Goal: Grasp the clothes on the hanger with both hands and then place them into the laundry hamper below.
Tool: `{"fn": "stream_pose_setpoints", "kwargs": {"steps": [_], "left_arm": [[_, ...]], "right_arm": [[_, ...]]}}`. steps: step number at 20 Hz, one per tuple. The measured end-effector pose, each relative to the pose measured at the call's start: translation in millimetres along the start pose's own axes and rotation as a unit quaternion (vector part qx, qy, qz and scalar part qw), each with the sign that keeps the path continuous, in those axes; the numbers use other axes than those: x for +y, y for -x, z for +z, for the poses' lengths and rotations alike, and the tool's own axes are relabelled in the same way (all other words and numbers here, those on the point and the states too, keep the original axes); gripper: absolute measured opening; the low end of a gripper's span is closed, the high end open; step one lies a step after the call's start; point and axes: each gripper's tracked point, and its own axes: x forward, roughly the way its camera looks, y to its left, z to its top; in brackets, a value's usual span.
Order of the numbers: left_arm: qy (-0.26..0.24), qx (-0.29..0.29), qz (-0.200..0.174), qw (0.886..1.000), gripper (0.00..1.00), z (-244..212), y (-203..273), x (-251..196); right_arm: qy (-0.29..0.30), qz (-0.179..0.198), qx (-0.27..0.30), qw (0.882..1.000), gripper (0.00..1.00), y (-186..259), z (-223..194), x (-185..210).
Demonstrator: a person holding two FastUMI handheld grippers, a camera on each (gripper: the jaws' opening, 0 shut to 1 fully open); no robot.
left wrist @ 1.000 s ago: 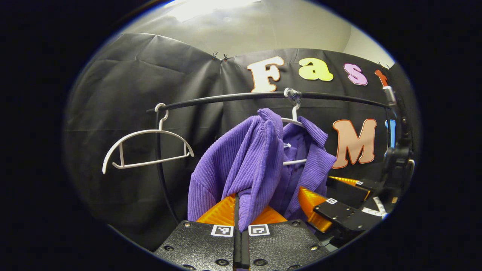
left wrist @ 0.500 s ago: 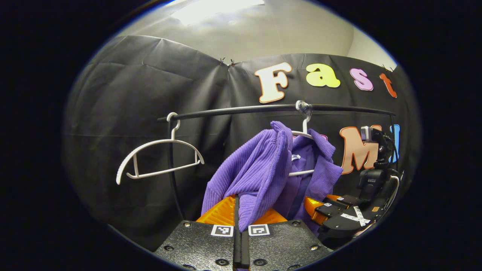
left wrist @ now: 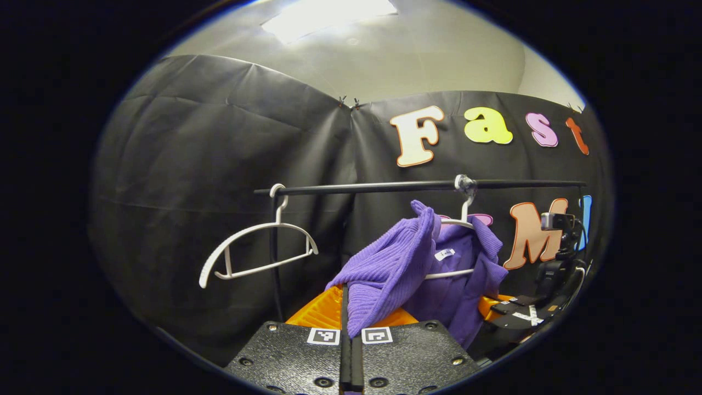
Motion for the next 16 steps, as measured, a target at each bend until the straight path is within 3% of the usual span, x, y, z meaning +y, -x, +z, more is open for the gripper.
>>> {"fn": "stream_pose_setpoints", "kwargs": {"steps": [10,16], "left_arm": [[-0.011,-0.048,0.043,0.998,0.0,45,-15,51],[-0.009,-0.018,0.036,0.999,0.0,8,-31,55]], "right_arm": [[0.025,-0.052,-0.065,0.996,0.0,-18,64,-50],[0.022,-0.07,-0.093,0.993,0.0,-35,94,-72]]}}
